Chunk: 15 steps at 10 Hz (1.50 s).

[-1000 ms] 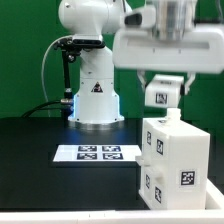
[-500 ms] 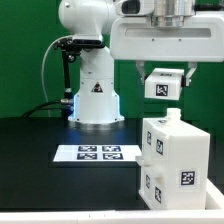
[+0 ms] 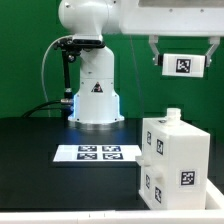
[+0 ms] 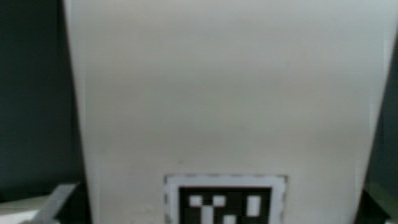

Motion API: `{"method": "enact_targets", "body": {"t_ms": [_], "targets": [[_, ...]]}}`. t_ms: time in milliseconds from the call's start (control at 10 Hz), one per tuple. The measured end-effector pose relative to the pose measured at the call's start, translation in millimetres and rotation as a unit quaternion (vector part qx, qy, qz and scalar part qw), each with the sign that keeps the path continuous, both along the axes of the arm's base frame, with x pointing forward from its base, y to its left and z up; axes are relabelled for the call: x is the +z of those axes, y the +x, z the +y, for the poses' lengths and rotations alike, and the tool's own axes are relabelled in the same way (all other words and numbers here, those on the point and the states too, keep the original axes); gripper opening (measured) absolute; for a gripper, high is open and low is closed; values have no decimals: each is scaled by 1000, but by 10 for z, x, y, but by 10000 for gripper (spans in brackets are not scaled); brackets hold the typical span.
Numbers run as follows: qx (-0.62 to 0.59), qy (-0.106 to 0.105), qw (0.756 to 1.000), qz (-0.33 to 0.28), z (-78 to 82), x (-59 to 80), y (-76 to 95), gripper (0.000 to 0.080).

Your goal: Assemble cabinet

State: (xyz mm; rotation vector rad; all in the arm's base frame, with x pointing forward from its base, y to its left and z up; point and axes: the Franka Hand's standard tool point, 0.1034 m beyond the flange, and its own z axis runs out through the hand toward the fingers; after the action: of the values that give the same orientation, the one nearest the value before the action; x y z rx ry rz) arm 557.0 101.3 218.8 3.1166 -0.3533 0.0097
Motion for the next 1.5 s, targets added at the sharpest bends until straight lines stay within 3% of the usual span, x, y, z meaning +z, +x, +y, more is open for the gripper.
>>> {"method": "enact_targets", "body": {"t_ms": [200, 400, 700, 1100, 1500], "targets": [[0, -1, 1000, 1, -6, -32, -6, 557], [13, -8, 999, -32, -83, -246, 122, 557], [27, -20, 999, -42, -179, -315, 369, 557], [29, -24, 999, -38, -103, -348, 348, 557], [33, -16, 999, -35, -144, -362, 361, 557]]}}
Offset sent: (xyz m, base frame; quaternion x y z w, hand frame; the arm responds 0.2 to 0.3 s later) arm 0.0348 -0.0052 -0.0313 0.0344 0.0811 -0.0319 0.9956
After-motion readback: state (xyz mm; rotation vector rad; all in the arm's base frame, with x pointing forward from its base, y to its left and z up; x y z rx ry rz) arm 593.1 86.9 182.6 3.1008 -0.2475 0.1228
